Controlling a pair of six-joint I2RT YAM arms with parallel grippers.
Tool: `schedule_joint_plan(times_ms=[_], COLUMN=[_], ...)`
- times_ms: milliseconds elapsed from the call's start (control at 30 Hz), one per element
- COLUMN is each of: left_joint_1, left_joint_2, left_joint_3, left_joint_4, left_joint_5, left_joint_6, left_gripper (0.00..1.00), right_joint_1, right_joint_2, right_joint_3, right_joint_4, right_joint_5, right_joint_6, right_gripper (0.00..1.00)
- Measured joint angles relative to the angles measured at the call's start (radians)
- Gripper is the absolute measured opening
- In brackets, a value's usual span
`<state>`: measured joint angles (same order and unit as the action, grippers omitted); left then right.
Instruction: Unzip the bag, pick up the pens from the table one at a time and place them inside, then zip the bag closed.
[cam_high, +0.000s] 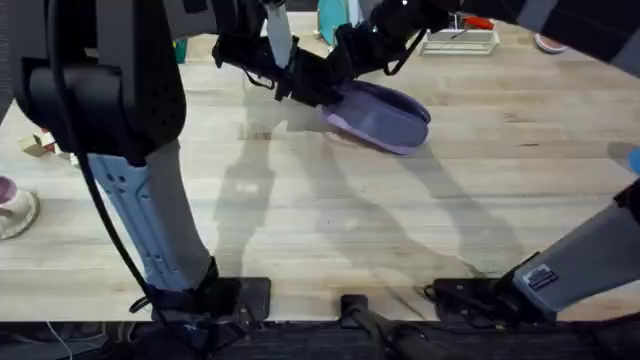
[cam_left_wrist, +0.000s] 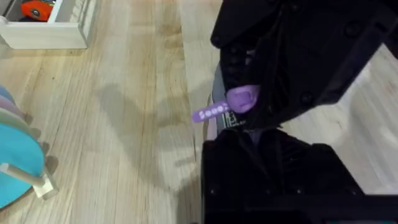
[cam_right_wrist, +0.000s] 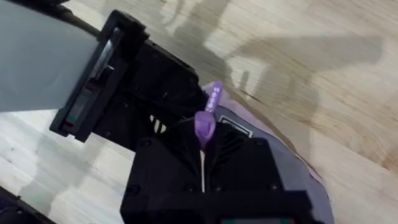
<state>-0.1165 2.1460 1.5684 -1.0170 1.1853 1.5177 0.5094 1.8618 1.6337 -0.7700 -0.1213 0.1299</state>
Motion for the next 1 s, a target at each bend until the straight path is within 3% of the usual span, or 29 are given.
schedule_joint_plan(times_ms=[1000], left_joint_1=[-0.020], left_joint_2=[0.000], left_joint_3=[0.004], left_joint_4=[0.000], left_joint_5=[0.083], left_joint_6=[0.000], left_gripper=[0.044], right_joint_1=[-0.083], right_joint_2=[-0.055], right_joint_3=[0.000], right_joint_4=[-0.099], right_joint_5=[-0.065], right_joint_6=[-0.034], right_gripper=[0.032])
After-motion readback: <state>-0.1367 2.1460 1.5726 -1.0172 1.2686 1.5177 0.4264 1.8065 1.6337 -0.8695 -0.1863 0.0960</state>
